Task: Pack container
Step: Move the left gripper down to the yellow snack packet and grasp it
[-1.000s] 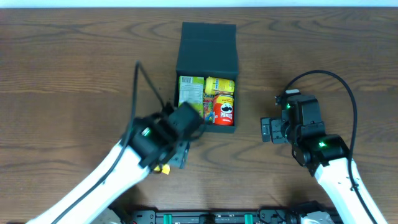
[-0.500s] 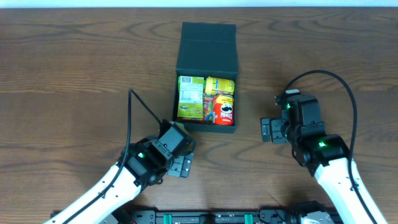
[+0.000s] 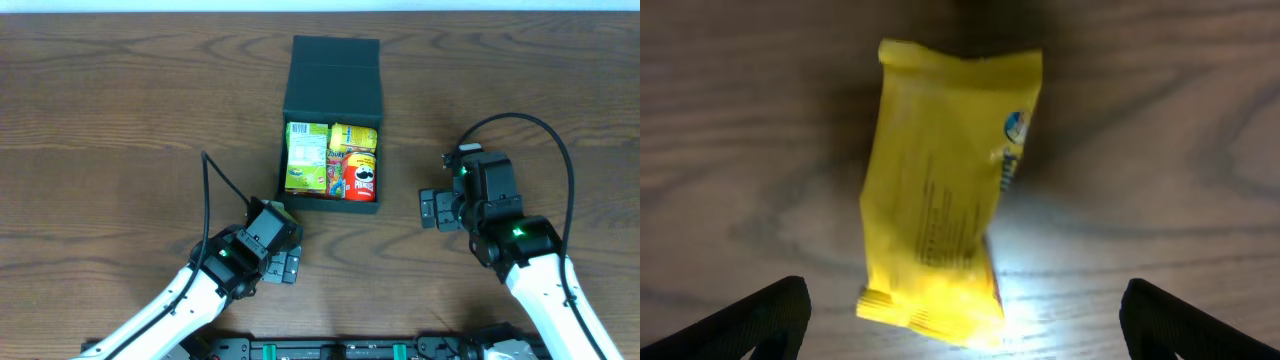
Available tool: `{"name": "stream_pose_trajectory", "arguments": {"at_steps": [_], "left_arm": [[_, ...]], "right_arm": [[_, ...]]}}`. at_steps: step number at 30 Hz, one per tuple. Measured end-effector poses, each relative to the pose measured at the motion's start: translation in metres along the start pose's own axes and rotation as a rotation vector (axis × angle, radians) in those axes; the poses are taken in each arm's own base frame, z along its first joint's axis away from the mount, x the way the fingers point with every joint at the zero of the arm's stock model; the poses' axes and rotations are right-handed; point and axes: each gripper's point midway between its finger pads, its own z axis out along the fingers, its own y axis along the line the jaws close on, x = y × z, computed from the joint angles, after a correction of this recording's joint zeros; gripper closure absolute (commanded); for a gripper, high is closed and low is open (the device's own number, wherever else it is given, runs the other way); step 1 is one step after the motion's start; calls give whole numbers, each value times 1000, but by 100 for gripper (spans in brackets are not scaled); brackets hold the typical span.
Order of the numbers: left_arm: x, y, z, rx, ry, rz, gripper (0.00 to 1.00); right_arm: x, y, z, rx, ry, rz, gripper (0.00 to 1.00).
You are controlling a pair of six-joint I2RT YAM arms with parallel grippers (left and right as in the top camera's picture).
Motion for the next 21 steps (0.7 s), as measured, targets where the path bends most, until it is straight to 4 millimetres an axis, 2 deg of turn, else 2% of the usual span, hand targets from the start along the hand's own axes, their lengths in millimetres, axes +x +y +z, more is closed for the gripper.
{"name": "stream_pose_trajectory", "arguments": {"at_steps": [5,6,8,14,21], "left_arm": [[-2,13,7,-81,2,20,0],[-1,15,10,-99,9,25,5],[-1,16,16,-118,21,36,5],[-1,12,36,-124,59,95,2],[-1,17,41,-127,76,94,3]], "right_arm": [[0,0,0,0,0,0,1],[0,0,0,0,0,0,1],[0,0,0,0,0,0,1],[0,0,0,0,0,0,1],[0,0,0,0,0,0,1]]}}
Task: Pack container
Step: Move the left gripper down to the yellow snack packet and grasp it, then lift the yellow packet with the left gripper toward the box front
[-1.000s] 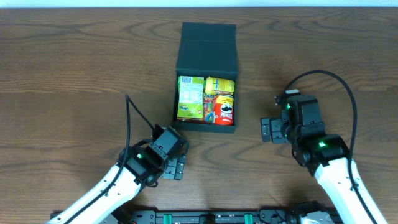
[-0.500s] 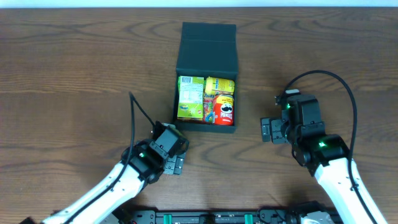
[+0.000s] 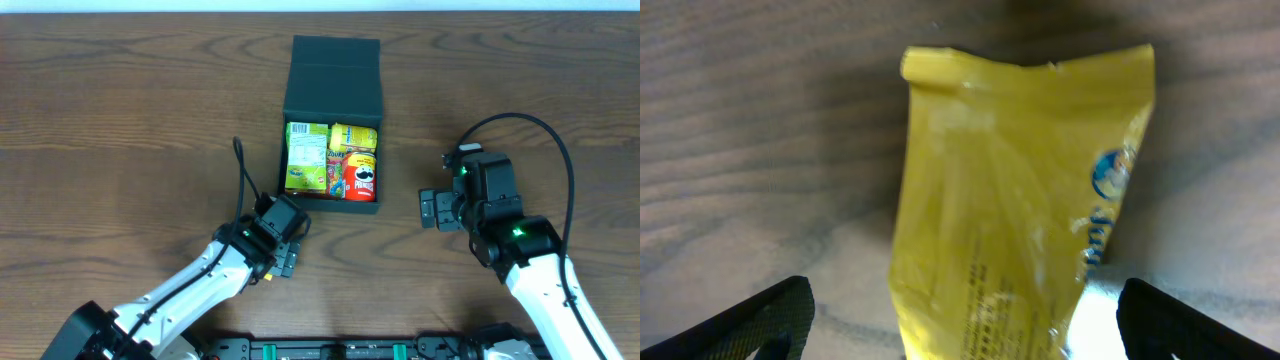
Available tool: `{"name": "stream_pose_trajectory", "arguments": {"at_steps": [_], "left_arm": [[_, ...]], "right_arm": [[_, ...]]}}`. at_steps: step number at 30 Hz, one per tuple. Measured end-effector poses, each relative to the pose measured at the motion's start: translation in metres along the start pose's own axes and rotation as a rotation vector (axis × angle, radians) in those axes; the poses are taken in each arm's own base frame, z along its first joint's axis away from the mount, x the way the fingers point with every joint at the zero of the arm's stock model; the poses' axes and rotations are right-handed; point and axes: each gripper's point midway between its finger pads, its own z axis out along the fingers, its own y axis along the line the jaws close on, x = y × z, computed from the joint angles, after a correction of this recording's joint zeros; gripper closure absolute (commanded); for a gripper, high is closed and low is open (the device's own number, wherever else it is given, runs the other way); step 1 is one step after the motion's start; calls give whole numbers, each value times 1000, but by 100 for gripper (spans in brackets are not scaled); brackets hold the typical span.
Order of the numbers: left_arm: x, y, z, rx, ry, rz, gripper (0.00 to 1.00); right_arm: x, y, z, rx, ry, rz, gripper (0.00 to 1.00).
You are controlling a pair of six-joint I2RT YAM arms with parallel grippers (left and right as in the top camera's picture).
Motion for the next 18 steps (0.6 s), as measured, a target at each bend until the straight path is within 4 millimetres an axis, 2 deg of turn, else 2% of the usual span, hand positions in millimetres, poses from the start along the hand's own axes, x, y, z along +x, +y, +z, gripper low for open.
{"name": "stream_pose_trajectory", "arguments": {"at_steps": [2,10,11,15,18], "left_arm": [[-3,1,1,23,-1,-13,0],[-4,7,9,90,42,-71,0],[-4,7,9,96,45,-74,6],[-2,1,8,142,59,-57,13],[-1,-5,7,175,66,-41,27]], "right_arm": [[0,0,0,0,0,0,1],[0,0,0,0,0,0,1],[0,0,0,0,0,0,1],[0,0,0,0,0,0,1],[0,0,0,0,0,0,1]]}}
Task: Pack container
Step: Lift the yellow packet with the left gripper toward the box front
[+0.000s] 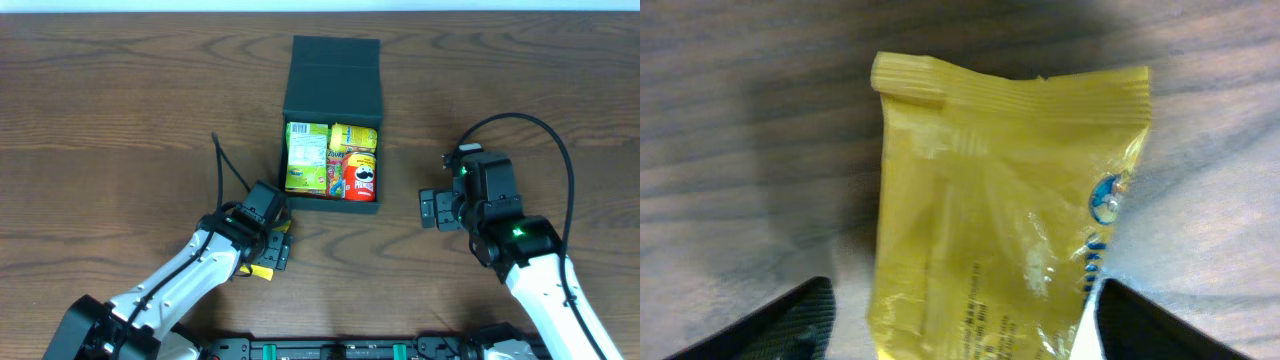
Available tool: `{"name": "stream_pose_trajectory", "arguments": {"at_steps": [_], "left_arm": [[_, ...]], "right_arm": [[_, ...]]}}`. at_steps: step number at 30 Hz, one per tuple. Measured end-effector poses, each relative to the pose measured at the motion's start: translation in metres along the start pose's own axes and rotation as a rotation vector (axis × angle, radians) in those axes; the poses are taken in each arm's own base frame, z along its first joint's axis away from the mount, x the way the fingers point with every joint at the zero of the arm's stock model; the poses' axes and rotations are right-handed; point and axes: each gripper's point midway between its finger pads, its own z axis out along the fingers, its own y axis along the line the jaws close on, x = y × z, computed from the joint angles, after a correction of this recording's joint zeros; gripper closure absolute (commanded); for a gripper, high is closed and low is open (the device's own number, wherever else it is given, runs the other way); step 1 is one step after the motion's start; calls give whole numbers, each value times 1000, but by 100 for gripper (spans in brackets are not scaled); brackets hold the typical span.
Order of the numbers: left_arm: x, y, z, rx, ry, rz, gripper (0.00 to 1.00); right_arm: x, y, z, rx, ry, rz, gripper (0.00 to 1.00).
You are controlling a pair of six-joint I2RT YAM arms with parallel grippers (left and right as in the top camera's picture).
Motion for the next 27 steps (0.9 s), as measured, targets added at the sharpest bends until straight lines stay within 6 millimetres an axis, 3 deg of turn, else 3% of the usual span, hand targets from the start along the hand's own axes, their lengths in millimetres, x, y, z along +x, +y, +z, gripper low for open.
{"name": "stream_pose_trajectory", "arguments": {"at_steps": [3,17,23,27], "left_arm": [[1,-3,0,18,5,9,44],[2,-6,0,37,11,19,54],[3,-6,0,35,17,20,68],[8,-3,0,23,34,19,69]], "right_arm": [[0,0,0,0,0,0,1],[0,0,0,0,0,0,1],[0,0,0,0,0,0,1],[0,0,0,0,0,0,1]]}}
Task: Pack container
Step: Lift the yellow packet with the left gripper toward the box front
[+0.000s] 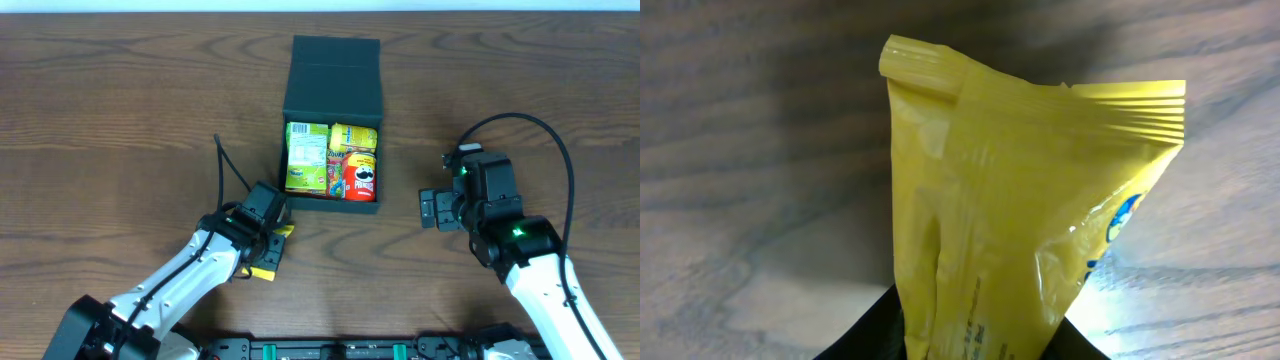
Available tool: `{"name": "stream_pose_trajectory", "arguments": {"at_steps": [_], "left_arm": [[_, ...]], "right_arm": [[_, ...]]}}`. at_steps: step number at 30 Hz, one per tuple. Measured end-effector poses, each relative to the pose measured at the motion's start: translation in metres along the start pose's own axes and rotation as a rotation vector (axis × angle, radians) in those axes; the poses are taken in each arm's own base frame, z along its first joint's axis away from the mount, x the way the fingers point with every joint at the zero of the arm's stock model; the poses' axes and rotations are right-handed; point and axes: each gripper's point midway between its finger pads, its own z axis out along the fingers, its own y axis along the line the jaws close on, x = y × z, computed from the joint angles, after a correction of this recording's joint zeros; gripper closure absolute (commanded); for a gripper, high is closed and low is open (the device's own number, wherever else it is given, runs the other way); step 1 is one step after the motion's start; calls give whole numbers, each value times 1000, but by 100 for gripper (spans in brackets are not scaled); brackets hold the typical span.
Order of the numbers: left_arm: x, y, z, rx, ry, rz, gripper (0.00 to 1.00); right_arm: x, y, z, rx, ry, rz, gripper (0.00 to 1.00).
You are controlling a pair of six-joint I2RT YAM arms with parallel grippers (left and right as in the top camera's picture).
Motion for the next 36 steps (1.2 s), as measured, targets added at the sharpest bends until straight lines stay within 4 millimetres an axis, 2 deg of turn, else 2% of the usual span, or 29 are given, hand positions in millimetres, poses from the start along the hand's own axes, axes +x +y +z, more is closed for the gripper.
{"name": "stream_pose_trajectory", "arguments": {"at_steps": [9,15,27,31,36], "left_arm": [[8,2,-2,-11,39,-2,69],[4,1,-18,-20,70,-3,69],[-25,-11,-61,7,27,-1,69],[-44,-26,-77,75,-38,3,69],[-77,-48,-93,184,-161,16,67]], "right_arm": [[0,0,0,0,0,0,1],[0,0,0,0,0,0,1],[0,0,0,0,0,0,1],[0,0,0,0,0,0,1],[0,0,0,0,0,0,1]]}}
